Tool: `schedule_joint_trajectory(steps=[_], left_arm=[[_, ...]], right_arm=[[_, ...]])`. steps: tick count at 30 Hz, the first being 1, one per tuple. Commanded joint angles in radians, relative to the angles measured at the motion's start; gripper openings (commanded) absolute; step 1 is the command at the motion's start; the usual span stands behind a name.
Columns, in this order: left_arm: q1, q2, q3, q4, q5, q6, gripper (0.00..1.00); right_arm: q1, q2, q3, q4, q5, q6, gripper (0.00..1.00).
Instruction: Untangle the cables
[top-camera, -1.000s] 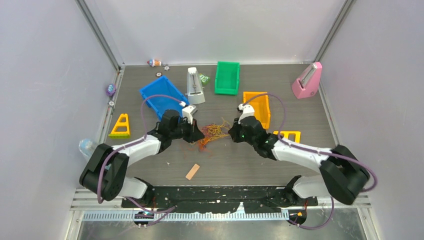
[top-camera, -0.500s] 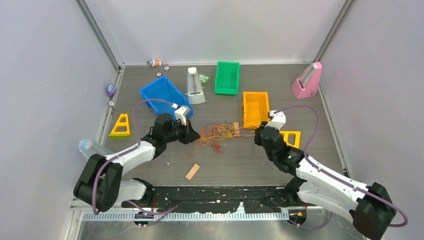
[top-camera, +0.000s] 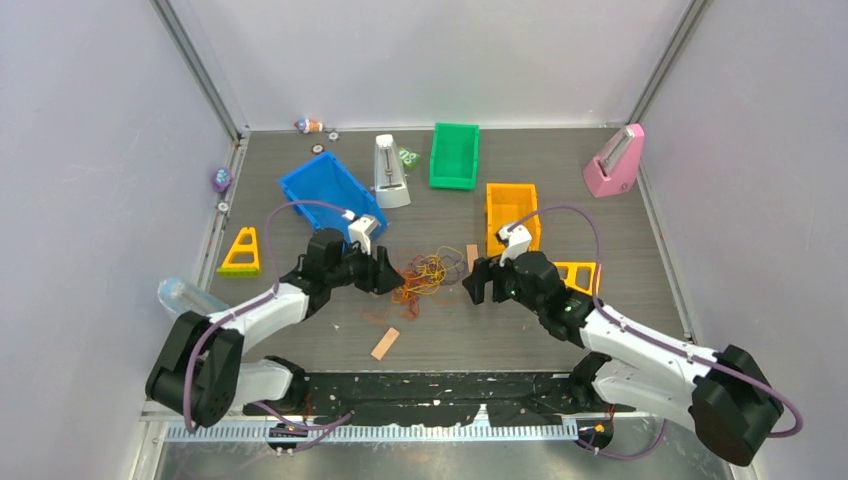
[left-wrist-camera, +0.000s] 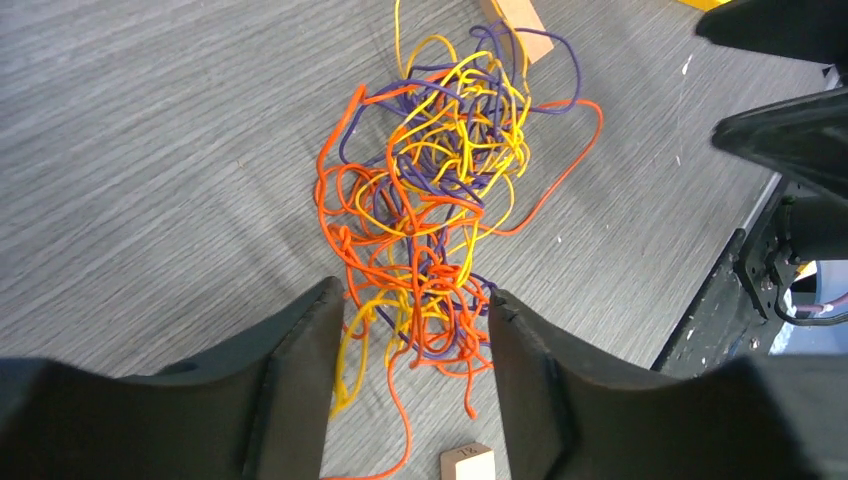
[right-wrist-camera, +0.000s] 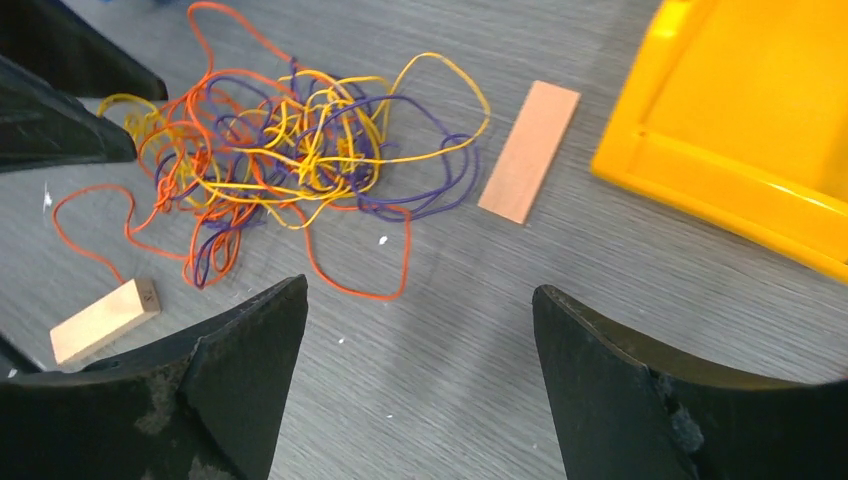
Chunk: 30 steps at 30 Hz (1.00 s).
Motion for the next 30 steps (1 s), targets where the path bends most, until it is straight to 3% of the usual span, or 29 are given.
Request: schedule_joint_trajectory(steps=[1,7,12,20,27,30], left_arm=[[-0.01,-0.119,0.004,-0.061,-0.064,-0.002,0.58],[-0.01,-0.139,0.05,-0.179,-0.248,-0.005,0.65],[-0.01,0.019,0.158,-0.218,-0.259,-0.008,0.65],[-0.012,0.2,0.282,-0.147,-0.209,0.013,0.62],[-0.012,0.316,0.347,-0.087,-0.153,0.004,0.44],[-0.013,0.346,0.323,0.034,-0.055,-0.027,0.19]], right_arm=[[-0.002,0.084,0.091,0.065,-0.154,-0.043,0.89],[0.002,0.243,0.196,0.058,-0.179,-0.029,0.94],[0.027,0.376,0.267,0.078,-0.15,0.008,0.95],[0.062,0.553,0.377,0.091,-0.154,0.027,0.97],[0.071,0.719,0.479,0.02,-0.038,0.09,0.89],[0.074,0.754,0.491,-0.01,-0.011,0.133,0.71]])
